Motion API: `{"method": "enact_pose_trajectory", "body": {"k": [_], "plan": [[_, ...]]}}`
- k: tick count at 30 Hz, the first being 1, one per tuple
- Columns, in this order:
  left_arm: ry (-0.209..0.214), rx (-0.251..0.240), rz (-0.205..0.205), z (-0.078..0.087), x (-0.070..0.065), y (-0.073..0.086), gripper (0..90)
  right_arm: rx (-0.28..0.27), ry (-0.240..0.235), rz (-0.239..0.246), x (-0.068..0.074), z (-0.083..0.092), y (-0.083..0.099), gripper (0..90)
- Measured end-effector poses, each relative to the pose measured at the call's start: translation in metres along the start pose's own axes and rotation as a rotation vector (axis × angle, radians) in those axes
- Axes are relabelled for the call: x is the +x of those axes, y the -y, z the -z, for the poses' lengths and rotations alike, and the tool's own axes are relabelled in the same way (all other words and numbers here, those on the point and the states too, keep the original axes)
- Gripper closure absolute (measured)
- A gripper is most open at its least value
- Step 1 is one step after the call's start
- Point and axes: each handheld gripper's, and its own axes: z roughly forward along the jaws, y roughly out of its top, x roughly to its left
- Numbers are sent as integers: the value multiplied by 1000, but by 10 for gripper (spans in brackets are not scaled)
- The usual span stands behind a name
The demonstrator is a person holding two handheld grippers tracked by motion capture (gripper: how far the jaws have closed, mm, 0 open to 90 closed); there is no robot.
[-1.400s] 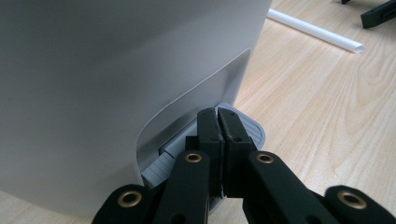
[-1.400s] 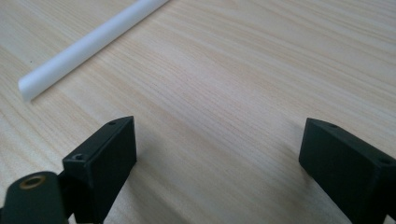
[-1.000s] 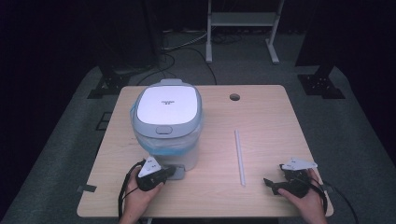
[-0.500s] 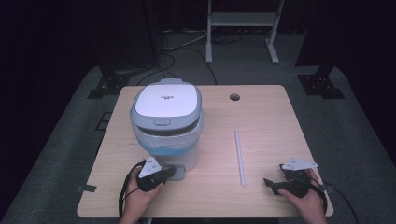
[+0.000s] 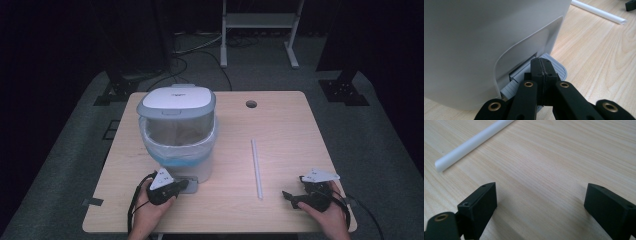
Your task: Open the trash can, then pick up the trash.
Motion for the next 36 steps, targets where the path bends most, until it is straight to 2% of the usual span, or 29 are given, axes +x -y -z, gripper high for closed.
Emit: {"method": "enact_pose_trajectory", "body": {"k": [27,30,36], "plan": [[9,24,13,-5,2,3,900,1,5,-6,0,-2,-2,92],[5,24,7,-5,1,3,900,-7,8,-8,0,-1,-2,136],[9,24,11,-5,2,3,900,-10,-18,-29,-1,1,-5,139]]}}
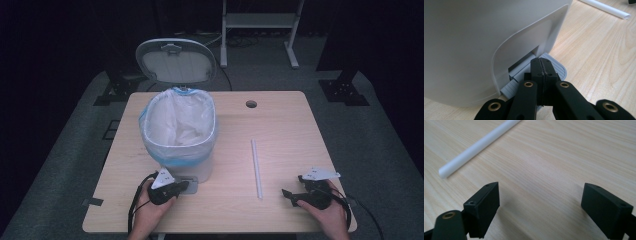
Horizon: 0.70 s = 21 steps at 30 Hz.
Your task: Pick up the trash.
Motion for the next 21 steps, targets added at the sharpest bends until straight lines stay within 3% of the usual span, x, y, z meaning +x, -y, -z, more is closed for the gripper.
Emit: {"method": "enact_pose_trajectory", "body": {"k": [12,21], "plan": [[-2,0,-8,0,0,0,899,-62,-52,-17,6,2,-14,141],[8,1,5,0,1,0,899,-84,-68,0,14,-5,-28,145]]}}
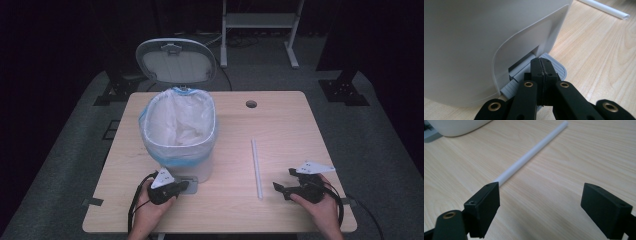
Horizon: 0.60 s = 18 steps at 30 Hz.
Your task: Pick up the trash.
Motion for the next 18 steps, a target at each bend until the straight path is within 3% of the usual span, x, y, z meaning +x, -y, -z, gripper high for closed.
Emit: {"method": "enact_pose_trajectory", "body": {"k": [4,6,18], "plan": [[-5,2,-5,0,-1,0,899,-4,-8,1,2,-3,-4,146],[-1,0,-2,0,0,0,899,-14,-18,3,4,-6,-6,197],[-2,0,-3,0,0,0,899,-2,-47,34,20,-24,-17,211]]}}
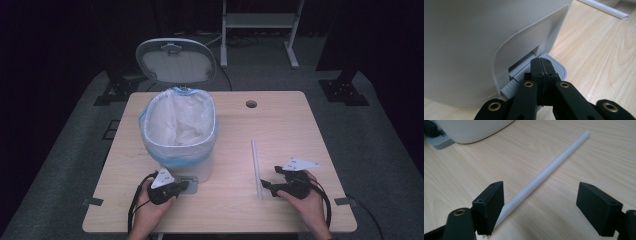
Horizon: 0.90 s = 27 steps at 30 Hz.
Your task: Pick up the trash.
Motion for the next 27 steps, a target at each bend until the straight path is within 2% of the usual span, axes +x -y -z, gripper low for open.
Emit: {"method": "enact_pose_trajectory", "body": {"k": [15,27], "plan": [[0,0,0,0,0,0,899,34,-14,16,9,-19,-4,256],[3,0,4,0,1,0,899,73,-3,51,13,-33,-3,404]]}}
